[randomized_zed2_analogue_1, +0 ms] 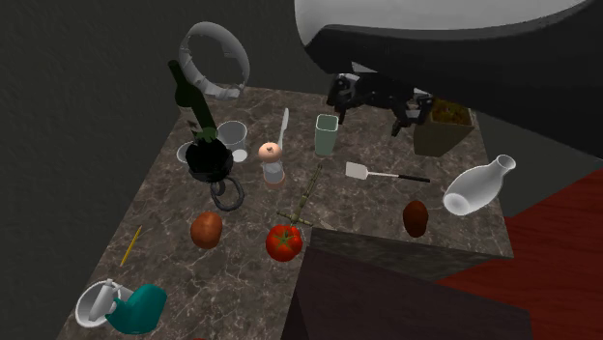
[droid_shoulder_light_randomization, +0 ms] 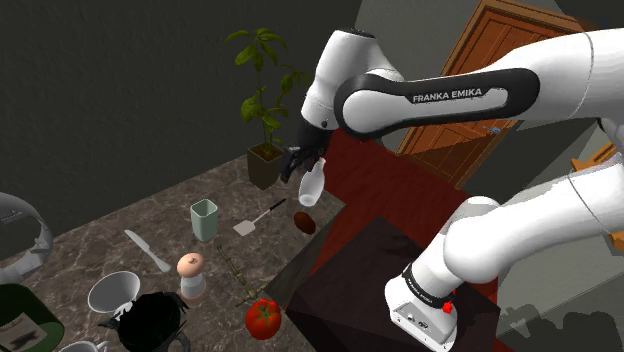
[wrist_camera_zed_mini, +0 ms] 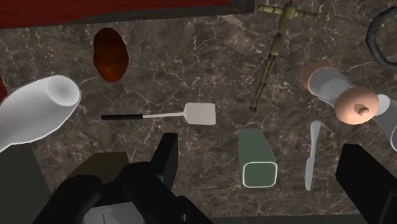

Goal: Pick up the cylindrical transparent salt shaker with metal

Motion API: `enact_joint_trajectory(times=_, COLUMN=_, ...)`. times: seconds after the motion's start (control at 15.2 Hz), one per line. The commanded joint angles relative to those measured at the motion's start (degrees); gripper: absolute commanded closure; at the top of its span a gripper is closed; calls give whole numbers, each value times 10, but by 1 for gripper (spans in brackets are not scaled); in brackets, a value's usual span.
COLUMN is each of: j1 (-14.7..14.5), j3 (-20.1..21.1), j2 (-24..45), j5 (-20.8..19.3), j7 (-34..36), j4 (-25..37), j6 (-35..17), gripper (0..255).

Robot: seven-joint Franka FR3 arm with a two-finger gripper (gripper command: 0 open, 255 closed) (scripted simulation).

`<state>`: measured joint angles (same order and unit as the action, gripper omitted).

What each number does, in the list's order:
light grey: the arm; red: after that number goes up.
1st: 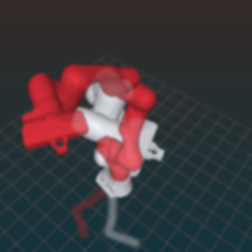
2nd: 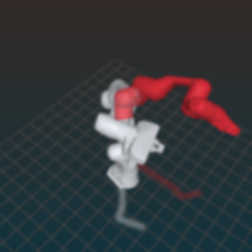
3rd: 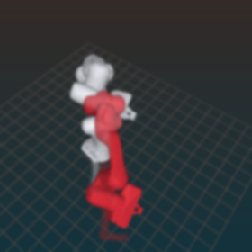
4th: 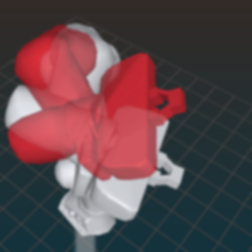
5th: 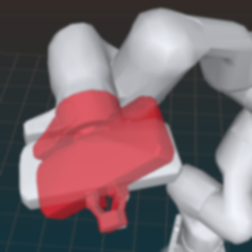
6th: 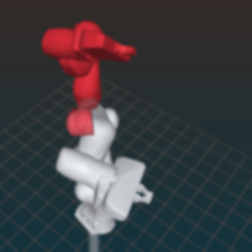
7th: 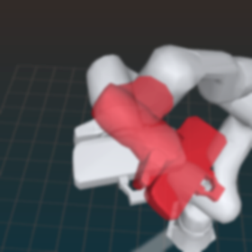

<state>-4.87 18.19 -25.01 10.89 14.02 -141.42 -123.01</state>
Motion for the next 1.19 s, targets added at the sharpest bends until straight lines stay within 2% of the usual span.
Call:
enact_joint_trajectory(times=0.0, j1=-2, j3=20, j2=34, j5=-4, j7=21, j4=5, j6=-29, gripper=0)
enact_joint_trajectory(times=0.33, j1=1, j3=71, j2=140, j5=-41, j7=87, j4=38, j6=-99, gripper=0)
enact_joint_trajectory(times=0.66, j1=-2, j3=105, j2=258, j5=-121, j7=175, j4=90, j6=-151, gripper=0)
enact_joint_trajectory(times=0.86, j1=-17, j3=108, j2=333, j5=-182, j7=234, j4=131, j6=-170, gripper=0)
enact_joint_trajectory(times=1.12, j1=-57, j3=91, j2=429, j5=-256, j7=302, j4=196, j6=-182, gripper=0)
